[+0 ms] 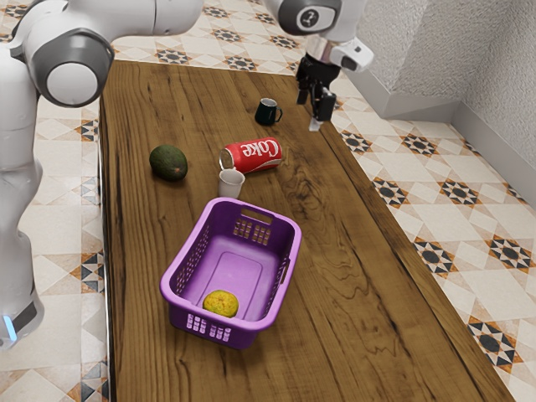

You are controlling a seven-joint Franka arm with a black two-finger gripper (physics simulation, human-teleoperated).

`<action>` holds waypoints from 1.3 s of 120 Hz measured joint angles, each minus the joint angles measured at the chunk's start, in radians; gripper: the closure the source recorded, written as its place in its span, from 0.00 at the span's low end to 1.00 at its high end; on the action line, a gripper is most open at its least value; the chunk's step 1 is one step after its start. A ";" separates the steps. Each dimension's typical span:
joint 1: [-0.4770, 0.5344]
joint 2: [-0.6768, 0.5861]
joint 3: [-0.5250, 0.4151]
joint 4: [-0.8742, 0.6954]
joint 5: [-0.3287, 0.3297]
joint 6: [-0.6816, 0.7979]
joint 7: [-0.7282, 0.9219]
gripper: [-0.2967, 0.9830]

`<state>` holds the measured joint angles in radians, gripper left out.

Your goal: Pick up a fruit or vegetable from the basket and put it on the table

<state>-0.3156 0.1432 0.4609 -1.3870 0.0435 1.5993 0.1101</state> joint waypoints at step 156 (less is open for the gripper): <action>0.047 0.068 -0.333 0.058 -0.106 0.054 -0.028 0.23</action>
<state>-0.2685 0.2109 0.1278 -1.3290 -0.0622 1.6530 0.0821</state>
